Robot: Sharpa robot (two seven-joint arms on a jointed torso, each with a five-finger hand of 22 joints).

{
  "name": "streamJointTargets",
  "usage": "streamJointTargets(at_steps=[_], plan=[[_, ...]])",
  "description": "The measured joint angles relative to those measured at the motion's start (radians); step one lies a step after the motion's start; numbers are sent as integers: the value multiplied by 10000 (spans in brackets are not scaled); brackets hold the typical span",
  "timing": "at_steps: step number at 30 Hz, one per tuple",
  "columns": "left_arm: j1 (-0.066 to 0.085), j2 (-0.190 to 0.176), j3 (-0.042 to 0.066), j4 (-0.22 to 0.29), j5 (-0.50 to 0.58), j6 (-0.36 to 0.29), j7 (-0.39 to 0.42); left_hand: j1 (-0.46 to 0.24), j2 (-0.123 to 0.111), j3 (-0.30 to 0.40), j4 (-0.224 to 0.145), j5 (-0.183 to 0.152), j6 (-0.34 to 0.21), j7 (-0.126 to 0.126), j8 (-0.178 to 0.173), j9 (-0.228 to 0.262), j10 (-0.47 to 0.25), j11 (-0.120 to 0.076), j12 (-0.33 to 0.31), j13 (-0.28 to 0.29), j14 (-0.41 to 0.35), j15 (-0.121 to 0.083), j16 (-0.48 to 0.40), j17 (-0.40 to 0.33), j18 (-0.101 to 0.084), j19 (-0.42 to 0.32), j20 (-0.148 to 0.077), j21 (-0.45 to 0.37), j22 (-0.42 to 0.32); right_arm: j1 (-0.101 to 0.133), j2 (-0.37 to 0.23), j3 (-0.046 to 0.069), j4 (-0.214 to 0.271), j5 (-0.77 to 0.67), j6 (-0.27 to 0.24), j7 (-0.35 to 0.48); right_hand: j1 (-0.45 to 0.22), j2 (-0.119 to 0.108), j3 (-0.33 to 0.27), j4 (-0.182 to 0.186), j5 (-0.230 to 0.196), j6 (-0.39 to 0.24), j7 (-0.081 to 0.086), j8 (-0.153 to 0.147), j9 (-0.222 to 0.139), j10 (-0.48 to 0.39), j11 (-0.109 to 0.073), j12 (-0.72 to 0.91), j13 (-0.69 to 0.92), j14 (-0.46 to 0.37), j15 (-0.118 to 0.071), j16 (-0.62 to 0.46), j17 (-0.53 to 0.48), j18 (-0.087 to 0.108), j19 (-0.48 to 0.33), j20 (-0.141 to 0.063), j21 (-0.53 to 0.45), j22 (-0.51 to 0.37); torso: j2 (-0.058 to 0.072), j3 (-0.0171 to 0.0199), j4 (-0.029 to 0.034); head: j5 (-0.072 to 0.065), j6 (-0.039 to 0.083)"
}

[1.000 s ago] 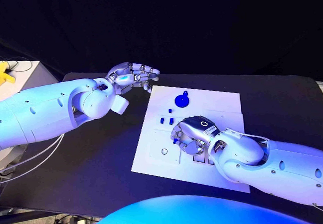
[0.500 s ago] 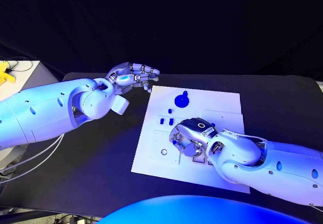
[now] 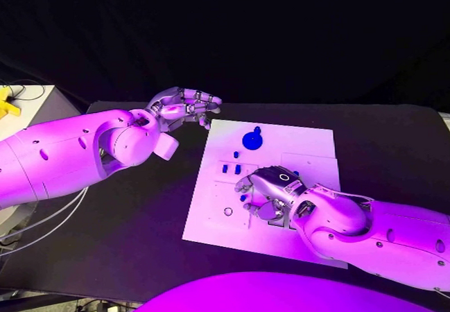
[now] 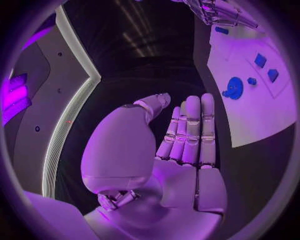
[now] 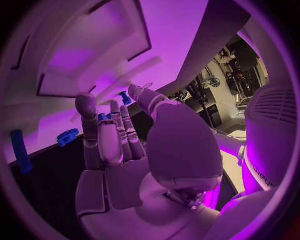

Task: Assemble the parts on the task board

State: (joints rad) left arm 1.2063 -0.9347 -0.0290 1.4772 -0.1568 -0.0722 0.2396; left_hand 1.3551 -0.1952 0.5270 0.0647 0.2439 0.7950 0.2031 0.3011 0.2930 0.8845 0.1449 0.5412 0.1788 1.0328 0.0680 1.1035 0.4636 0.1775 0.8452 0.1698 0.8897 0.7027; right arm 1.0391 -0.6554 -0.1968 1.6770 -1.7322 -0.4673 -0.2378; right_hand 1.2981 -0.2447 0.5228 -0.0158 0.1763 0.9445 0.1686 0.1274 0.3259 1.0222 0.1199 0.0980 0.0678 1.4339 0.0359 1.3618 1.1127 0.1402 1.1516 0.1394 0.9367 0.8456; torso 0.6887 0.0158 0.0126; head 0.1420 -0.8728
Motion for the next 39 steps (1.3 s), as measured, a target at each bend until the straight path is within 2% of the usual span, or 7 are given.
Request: streamJointTargets(at_steps=[12,19,24,26,28,34,39], plan=[[0,-10,-2,-3,-6,45,-47,0,0,0,0,0,0,0,48,0,-35,35,0,-1,0,0,0,-1,0,0,0,0,0,35,-459,4,422,102,-610,-157,181,105,-349,170,133,30,-41,0,0,-79,-39,455,66,-15,16,35,53,1,102,-56,104,222,1,1,5,-32,0],[-1,-14,-4,-14,-9,76,-66,0,0,0,0,0,0,0,48,0,-35,35,0,-1,0,0,0,-1,0,0,0,0,-3,551,-1409,99,900,1012,-734,35,180,104,-1,341,133,198,4,1,-15,603,-160,1031,101,278,-127,656,1097,-3,1144,-161,1350,1569,-4,-6,3,-123,29],[-2,-3,-7,-42,-10,91,-68,0,0,0,0,0,0,0,48,0,-34,35,0,-1,0,0,0,-2,0,0,0,0,-9,1255,-2259,158,1014,2496,-318,563,180,104,142,350,133,202,0,0,-30,743,-188,1082,81,278,-127,721,1346,-3,1315,-165,1642,1912,-19,-14,-6,-290,134],[-2,8,-9,-54,-11,97,-68,0,0,0,0,0,0,0,48,0,-35,35,0,-2,0,0,0,-1,0,0,0,0,-9,1459,-2494,162,988,2994,-15,812,218,66,172,380,131,203,-1,1,-30,802,-173,1084,81,277,-127,778,1402,-167,1437,-185,1765,2033,-23,-17,-12,-356,197],[-5,30,-12,-75,-11,108,-68,0,0,0,0,0,0,0,48,1,-34,35,0,-2,0,0,0,-2,-1,0,0,0,-9,1638,-2713,174,897,3493,352,1107,218,66,196,404,90,212,-10,0,-30,848,-190,1110,77,277,-127,779,1408,-168,1438,-183,1766,2056,-27,-16,-17,-416,279],[-17,68,-28,-98,-12,137,-62,0,0,0,0,0,0,0,48,0,-34,35,0,-2,0,0,0,7,0,0,0,0,-8,1822,-2988,175,602,3915,1022,1585,149,-87,149,424,90,211,-10,1,-30,673,-171,1012,9,276,-128,778,1390,-168,1438,-182,1715,1983,-23,-7,-20,-547,407],[-20,72,-31,-103,-14,159,-52,0,0,0,0,0,0,0,48,0,-34,34,15,-2,0,0,0,7,0,0,0,0,-8,1871,-3007,173,350,3658,1462,1622,113,-123,-384,566,-9,63,-47,-97,-29,200,-153,860,-7,276,-128,722,1199,-166,1304,-160,1337,1672,-7,5,-17,-626,451]])
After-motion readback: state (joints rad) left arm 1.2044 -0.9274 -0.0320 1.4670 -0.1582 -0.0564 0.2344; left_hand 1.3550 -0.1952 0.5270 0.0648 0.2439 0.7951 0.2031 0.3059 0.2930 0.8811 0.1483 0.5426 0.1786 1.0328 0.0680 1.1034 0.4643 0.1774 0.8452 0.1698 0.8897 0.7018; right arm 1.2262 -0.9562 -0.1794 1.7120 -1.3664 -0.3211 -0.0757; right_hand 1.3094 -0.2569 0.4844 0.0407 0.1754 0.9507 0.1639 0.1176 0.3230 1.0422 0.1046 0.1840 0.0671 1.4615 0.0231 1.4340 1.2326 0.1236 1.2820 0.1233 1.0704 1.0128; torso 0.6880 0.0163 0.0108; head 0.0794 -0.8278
